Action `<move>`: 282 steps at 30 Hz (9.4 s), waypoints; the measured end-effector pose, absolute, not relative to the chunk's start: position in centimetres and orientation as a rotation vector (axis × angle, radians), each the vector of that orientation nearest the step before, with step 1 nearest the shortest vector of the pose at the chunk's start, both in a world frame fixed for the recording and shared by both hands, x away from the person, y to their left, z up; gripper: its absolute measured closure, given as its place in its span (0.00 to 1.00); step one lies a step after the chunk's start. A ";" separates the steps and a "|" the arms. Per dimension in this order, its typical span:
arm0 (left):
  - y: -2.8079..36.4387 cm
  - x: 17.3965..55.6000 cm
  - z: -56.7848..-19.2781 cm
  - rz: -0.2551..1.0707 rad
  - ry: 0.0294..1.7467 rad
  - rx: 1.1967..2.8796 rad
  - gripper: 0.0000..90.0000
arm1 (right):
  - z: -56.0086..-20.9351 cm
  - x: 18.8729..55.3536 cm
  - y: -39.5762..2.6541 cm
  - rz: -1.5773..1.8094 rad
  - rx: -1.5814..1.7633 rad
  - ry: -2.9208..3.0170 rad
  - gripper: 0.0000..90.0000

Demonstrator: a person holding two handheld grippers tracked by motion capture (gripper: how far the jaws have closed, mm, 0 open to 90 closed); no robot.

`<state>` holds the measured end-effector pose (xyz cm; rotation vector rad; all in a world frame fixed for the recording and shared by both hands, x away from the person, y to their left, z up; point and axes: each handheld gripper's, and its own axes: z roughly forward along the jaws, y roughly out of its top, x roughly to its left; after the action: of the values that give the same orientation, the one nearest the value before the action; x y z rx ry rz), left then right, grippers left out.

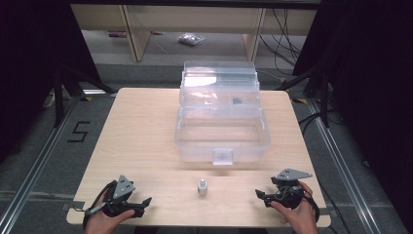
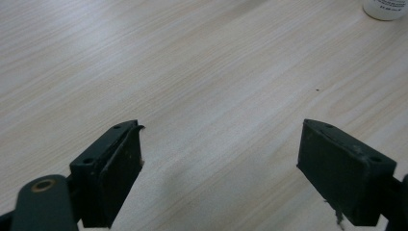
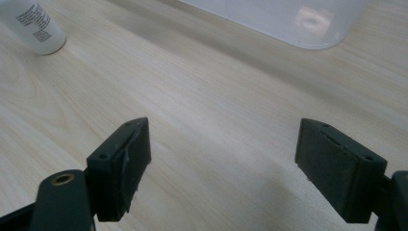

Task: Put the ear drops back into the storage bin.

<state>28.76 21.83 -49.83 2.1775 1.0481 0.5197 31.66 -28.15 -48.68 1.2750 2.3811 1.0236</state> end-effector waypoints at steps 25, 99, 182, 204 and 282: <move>21.8 28.8 -49.9 0.510 1.036 2.185 0.17 | -45.6 32.2 -25.8 0.856 1.151 2.579 0.26; 21.9 28.8 -49.8 0.508 1.042 2.184 0.17 | -43.0 34.6 -11.1 0.619 0.589 2.954 0.37; 22.0 28.7 -49.7 0.505 1.036 2.182 0.17 | -45.6 37.3 -6.3 0.400 0.401 3.000 0.67; 21.9 28.7 -49.8 0.504 1.051 2.160 0.17 | -42.0 38.0 -8.8 0.393 0.522 2.964 0.67; 21.9 28.8 -49.8 0.496 1.048 2.178 0.17 | -33.1 41.5 -19.8 0.436 0.823 2.891 0.67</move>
<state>28.80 21.94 -49.83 2.1776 1.0479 0.4956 41.50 -19.79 -33.09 0.8228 2.8909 0.4361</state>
